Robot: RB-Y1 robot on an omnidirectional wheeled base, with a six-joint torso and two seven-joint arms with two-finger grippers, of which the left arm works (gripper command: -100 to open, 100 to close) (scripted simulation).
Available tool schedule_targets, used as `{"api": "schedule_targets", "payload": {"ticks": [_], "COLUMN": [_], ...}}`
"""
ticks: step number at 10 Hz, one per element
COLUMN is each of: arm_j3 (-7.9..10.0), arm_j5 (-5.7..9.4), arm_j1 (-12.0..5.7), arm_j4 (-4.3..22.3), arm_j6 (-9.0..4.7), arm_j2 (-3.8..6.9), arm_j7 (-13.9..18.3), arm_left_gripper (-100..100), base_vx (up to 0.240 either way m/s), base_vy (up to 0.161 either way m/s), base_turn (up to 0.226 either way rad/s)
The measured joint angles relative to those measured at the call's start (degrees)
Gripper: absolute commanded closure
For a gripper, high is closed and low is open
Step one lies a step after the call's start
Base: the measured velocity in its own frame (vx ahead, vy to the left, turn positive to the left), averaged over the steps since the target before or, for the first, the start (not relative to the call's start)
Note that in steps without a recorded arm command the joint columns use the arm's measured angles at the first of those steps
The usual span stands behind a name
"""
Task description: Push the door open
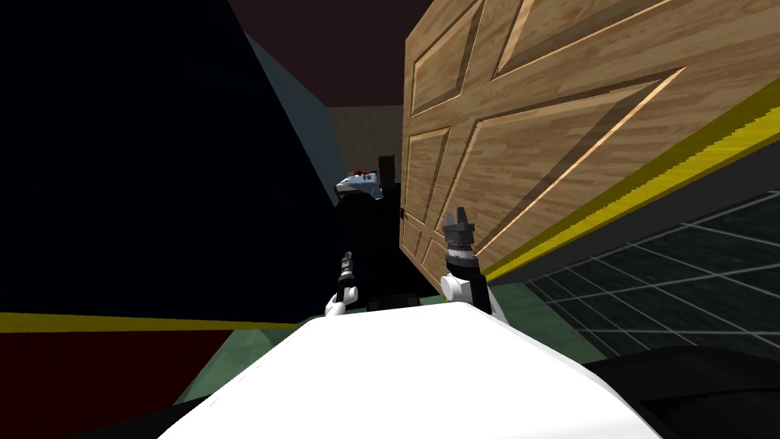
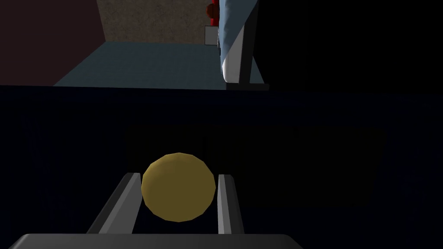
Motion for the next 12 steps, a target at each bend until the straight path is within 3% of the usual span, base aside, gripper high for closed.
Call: {"api": "schedule_targets", "payload": {"ticks": [1, 2, 3, 4, 5, 6, 9, 10, 12], "arm_j3": [0.81, 1.14, 1.23, 1.82, 2.03, 2.48, 3.42, 3.93, 4.48], "arm_j5": [1.15, 1.65, 1.76, 2.61, 3.04, 3.91, 4.86, 5.40, 5.88], "arm_j1": [-1.73, -1.71, -1.35, -1.79, -1.26, 0.17, -0.48, -0.91, -1.10], "arm_j4": [2.80, 2.32, 1.14, 1.86, 1.08, -1.30, -0.62, -0.17, 0.00], "arm_j6": [-1.82, -2.13, -1.78, -2.10, -1.82, -0.72, -1.38, -2.05, -1.53], "arm_j2": [0.67, 0.84, 0.62, 0.47, 0.31, 0.05, 0.52, 0.77, 0.76], "arm_j7": [-0.69, -1.06, -1.41, -2.25, -2.80, -3.58, -4.55, -4.87, -5.24], "arm_left_gripper": [100, 100, 100, 100, 100, 100, 100, -100, -100], "base_vx": [0.110, 0.055, 0.060, 0.055, 0.085, 0.085, 0.028, -0.040, -0.135], "base_vy": [0.033, 0.021, 0.029, 0.026, 0.032, 0.041, 0.028, -0.100, -0.195], "base_turn": [-0.047, 0.011, -0.074, -0.054, -0.084, -0.028, 0.018, 0.063, 0.100]}}
